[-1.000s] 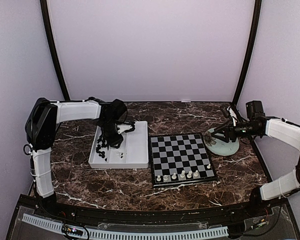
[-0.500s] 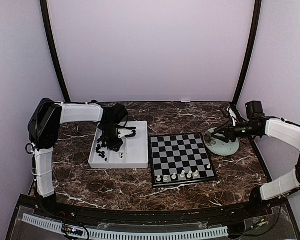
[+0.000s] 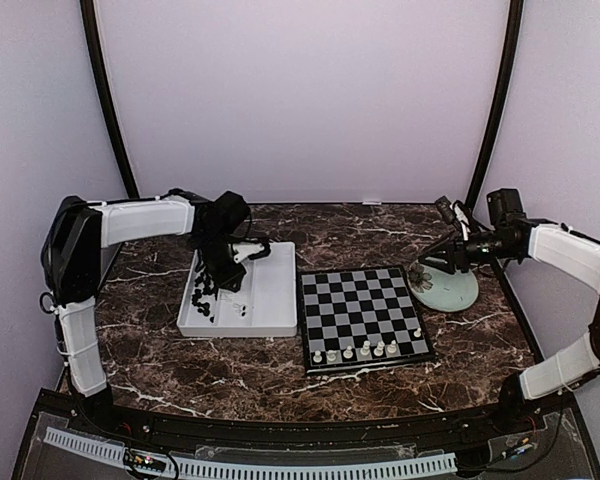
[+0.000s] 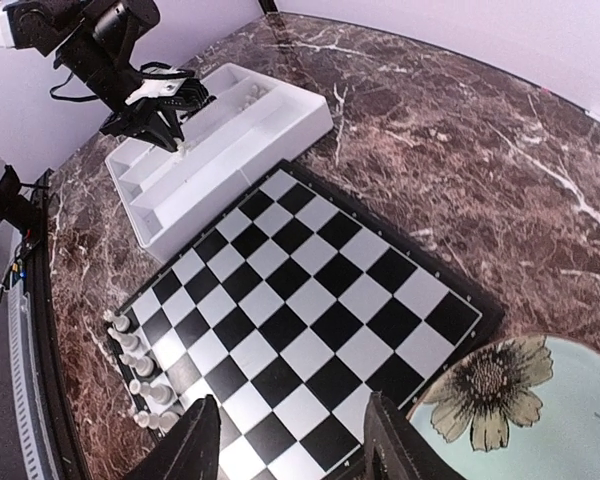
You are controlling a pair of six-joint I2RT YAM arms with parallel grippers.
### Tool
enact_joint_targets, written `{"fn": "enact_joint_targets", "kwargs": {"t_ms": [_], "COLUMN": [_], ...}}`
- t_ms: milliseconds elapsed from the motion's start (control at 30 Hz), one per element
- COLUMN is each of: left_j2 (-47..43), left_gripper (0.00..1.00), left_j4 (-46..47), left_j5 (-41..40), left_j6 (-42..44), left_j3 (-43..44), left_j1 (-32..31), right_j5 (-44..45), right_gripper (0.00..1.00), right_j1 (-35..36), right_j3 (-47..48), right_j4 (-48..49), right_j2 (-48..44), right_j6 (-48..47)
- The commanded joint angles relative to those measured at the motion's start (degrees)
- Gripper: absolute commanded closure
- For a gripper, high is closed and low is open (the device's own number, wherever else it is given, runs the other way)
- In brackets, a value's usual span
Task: Set up the chess pieces on the board
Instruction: Pick up the pawn from the storage box, then pass from the left arm to the right
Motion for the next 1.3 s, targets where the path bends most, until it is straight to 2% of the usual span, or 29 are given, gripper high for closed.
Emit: {"fn": "enact_joint_targets", "kwargs": {"t_ms": [0,67,167,233,333,433,567,800,1100,1267], "left_j2": [-12.13,-15.54,-21.26,-24.90,-29.56,-31.16,-31.39,-29.16,-27.03,-25.97], "left_gripper": [0.90,0.90,0.90,0.90,0.88,0.88,0.88,0.88,0.88,0.88], "left_j4": [1.38,5.47,17.56,28.49,46.73,54.61,56.06,56.64,57.04,57.12], "left_j5": [5.03,10.20,21.18,26.95,31.43,31.35,29.49,28.90,28.94,29.08], "left_j6": [-5.28,-8.63,-16.97,-23.27,-31.17,-33.62,-33.26,-33.35,-33.96,-34.87], "left_j3": [2.64,1.22,-2.97,-10.06,-17.59,-22.00,-23.09,-22.82,-21.45,-20.64], "left_j1": [0.08,0.09,0.02,-0.30,-1.64,-3.01,-6.28,-9.12,-9.68,-9.64], "right_j5": [-0.89,-0.29,0.33,-0.28,-1.55,-3.63,-5.36,-6.67,-8.93,-5.81], "right_gripper": [0.50,0.51,0.51,0.51,0.52,0.52,0.52,0.52,0.53,0.54], "right_j1": [3.84,6.54,10.99,14.24,18.31,21.79,25.74,31.52,33.74,35.11], "right_j3": [7.32,11.27,17.24,22.16,27.87,32.65,38.02,44.17,43.53,43.03], "right_j4": [-0.66,-1.15,-2.03,-2.01,-0.63,1.78,3.86,3.47,4.76,1.97], "right_j2": [2.41,4.63,8.67,12.03,16.38,20.35,24.46,28.87,28.17,27.07], "right_j6": [4.01,6.04,8.98,10.99,15.48,20.79,25.88,28.71,29.79,25.95]}}
